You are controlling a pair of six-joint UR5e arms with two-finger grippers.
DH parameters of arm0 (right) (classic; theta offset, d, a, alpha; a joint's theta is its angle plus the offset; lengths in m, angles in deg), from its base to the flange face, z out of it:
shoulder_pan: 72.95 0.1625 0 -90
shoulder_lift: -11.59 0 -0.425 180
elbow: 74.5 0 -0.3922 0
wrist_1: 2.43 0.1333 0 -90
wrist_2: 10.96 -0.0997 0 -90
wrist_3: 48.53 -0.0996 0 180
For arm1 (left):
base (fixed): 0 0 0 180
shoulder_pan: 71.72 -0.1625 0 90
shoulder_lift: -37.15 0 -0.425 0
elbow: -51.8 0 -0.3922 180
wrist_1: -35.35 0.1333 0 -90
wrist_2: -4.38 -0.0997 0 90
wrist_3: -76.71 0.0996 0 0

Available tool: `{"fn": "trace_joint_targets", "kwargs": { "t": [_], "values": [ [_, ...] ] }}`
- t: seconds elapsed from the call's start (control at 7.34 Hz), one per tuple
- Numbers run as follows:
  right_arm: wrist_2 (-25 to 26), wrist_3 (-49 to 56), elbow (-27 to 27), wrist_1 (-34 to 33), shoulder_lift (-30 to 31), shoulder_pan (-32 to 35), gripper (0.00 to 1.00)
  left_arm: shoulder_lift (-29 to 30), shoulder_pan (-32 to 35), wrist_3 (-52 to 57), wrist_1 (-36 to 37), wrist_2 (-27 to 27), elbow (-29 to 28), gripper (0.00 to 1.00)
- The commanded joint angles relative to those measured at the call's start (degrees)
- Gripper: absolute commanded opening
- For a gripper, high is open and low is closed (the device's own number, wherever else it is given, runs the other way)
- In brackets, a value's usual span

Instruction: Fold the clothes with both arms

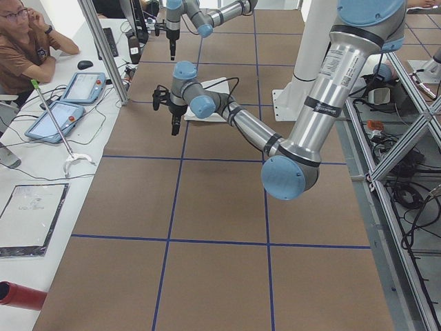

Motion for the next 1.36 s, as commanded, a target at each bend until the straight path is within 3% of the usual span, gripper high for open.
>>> {"fn": "trace_joint_targets", "kwargs": {
  "t": [0.0, 0.27, 0.41, 0.68, 0.95, 1.23],
  "values": [
    [-6.0, 17.2, 7.8, -8.0, 9.8, 10.6, 1.0, -8.7, 12.3, 28.2, 0.8, 2.2, -1.0, 1.0],
    [-9.9, 28.8, 11.9, -12.3, 20.2, 16.0, 1.0, -15.9, 18.5, 43.3, 0.8, 2.8, -1.1, 1.0],
    [-9.6, 28.6, 15.6, -11.5, 27.4, 16.3, 1.0, -17.9, 20.0, 41.8, 0.1, 5.5, -1.8, 1.0],
    [-9.6, 28.9, 16.7, -7.9, 30.4, 16.5, 1.0, -16.6, 19.8, 30.7, -5.2, 5.1, -2.9, 1.0],
    [-10.2, 28.0, 17.6, -8.9, 32.0, 18.5, 1.0, -20.7, 19.8, 30.5, -7.0, 5.1, -4.2, 1.0],
    [-15.0, 21.0, 17.6, -9.3, 34.3, 19.4, 1.0, -23.5, 20.2, 31.0, -4.5, 5.7, -4.3, 1.0]
  ]
}}
